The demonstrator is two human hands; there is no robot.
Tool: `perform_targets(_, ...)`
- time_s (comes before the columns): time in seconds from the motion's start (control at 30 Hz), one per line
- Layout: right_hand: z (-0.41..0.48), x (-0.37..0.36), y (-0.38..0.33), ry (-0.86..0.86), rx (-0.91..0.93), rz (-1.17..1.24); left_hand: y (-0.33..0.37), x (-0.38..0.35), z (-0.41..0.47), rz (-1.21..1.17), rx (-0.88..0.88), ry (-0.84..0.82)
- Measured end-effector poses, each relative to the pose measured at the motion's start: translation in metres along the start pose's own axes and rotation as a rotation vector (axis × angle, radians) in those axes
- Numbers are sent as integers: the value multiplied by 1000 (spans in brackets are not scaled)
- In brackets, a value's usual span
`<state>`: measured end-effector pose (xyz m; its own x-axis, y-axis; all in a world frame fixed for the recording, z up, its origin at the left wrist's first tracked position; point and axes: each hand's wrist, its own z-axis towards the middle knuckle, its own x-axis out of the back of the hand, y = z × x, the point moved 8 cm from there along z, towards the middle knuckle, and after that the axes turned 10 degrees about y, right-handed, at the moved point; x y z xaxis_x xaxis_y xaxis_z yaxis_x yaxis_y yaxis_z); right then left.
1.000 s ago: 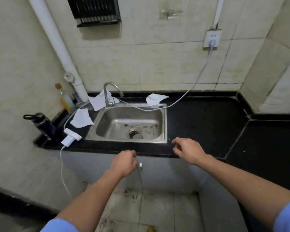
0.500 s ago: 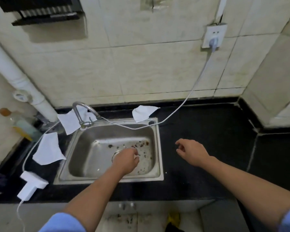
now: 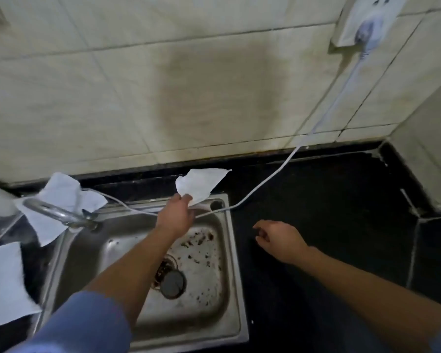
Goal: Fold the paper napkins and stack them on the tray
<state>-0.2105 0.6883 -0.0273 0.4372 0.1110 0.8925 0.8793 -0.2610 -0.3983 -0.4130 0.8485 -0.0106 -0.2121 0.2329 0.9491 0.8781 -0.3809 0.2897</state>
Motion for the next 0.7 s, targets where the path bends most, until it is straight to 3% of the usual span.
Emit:
perform_targets(0.3,-16,-35,56,10,-273,17,-15,-52,111,54,-40,-47)
perform_targets(0.5,-36,-39,65,22,-398,48,-14,-45,111,-119,-20,137)
perform_targets(0.7,-64,-20,68,71,-479,55,20,2,86,-239,-154,278)
